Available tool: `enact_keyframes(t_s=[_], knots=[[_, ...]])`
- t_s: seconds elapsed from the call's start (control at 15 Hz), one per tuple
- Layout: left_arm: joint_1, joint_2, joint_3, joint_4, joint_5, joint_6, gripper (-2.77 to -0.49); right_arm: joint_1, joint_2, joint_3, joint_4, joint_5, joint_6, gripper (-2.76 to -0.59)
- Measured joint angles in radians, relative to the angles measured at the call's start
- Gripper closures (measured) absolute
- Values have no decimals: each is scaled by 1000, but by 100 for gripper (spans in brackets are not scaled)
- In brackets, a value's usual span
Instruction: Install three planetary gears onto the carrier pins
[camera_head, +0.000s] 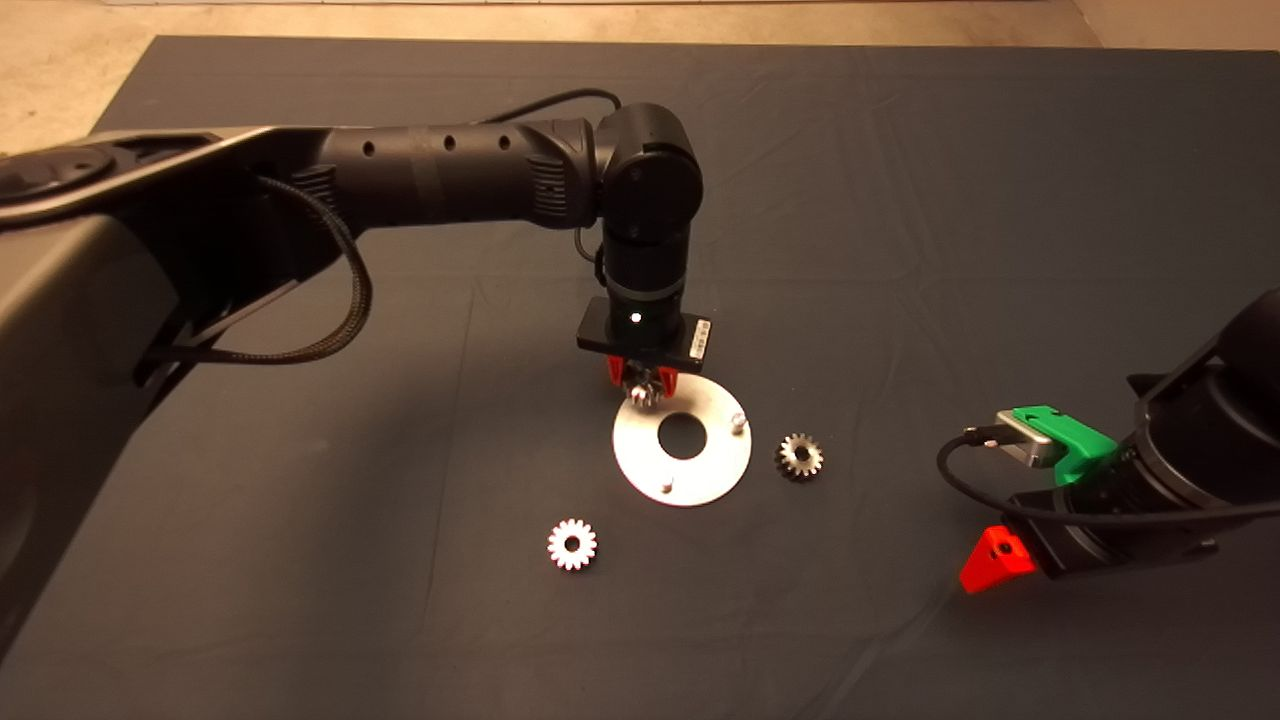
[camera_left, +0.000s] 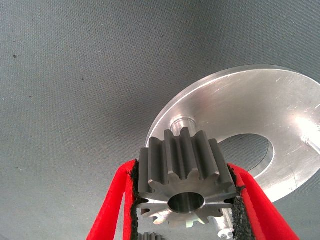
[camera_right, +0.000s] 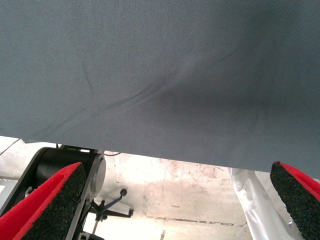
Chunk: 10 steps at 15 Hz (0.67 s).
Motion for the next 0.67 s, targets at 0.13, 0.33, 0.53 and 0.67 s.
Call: enact_keyframes(t_s=[0.13,0.33,0.53,0.67], knots=[[0,0,-1,-2,0,0,-89,0,0,0,0,0,0,-276],[-2,0,-4,-8,-1,-1,-89,0,0,0,0,0,0,-276],[-2,0,-4,-8,-1,-1,-89,0,0,0,0,0,0,-276],[-2,0,-4,-9,-1,0,-89,0,0,0,0,0,0,-276]])
